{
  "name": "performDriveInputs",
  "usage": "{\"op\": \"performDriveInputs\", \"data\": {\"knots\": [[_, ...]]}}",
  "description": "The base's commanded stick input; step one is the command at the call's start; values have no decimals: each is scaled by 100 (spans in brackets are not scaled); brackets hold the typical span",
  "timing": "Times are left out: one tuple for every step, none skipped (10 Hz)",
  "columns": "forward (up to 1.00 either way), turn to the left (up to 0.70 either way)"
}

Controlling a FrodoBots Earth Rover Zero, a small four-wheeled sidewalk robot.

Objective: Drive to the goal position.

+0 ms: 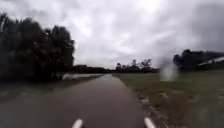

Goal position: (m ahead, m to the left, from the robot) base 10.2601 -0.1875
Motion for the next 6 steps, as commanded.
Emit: {"op": "performDriveInputs", "data": {"knots": [[84,3],[84,12],[84,29],[84,23],[84,4],[84,3]]}}
